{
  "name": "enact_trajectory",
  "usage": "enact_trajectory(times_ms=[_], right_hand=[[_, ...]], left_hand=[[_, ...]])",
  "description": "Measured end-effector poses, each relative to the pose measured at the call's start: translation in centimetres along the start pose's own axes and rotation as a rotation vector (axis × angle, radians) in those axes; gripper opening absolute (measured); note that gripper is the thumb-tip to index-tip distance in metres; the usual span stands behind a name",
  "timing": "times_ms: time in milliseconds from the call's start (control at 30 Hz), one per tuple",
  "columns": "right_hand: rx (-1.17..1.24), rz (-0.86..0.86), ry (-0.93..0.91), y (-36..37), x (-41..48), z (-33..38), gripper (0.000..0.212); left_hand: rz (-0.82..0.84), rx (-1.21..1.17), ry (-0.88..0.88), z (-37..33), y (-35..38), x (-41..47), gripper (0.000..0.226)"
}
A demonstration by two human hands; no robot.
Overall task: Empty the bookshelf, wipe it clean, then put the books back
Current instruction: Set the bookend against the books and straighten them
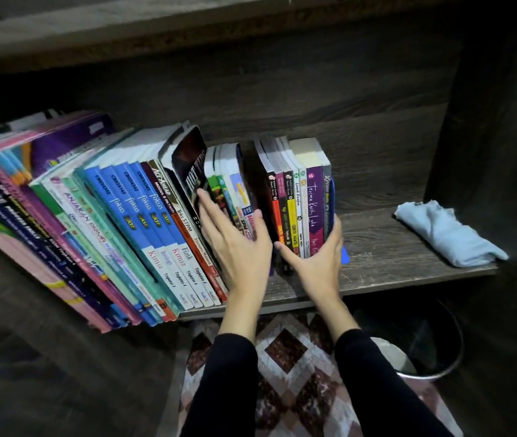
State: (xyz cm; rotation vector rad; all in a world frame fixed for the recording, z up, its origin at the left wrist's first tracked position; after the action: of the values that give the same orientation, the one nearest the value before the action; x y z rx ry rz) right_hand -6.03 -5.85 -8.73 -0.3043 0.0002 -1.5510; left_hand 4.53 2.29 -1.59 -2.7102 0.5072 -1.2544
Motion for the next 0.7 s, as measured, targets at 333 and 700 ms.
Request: enact_trajectory(times_ms=[333, 700], right_hand=[[-0.079, 0.094, -0.010, -2.1, 0.9, -0.9, 0.066], [-0.258, 0.147, 0.060, -3.2, 3.0, -1.8, 0.071]], left_hand=[[0.272, -0.106, -0.254, 1.4, 1.7, 1.8, 0.096], [0.215, -0.140, -0.334, 2.2, 1.9, 1.8, 0.076]])
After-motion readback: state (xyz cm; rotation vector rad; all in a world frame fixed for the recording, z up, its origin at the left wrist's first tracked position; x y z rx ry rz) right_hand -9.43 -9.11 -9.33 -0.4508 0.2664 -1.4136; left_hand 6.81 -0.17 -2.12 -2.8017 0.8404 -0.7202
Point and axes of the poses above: each hand's wrist, its own x-axis towards the middle knuckle, its own y-axis out of the palm, z = x × y, the point moved 4 cm from there along x, towards the middle knuckle, and after that the axes turned 6 degrees about y, right-handed, at the moved point
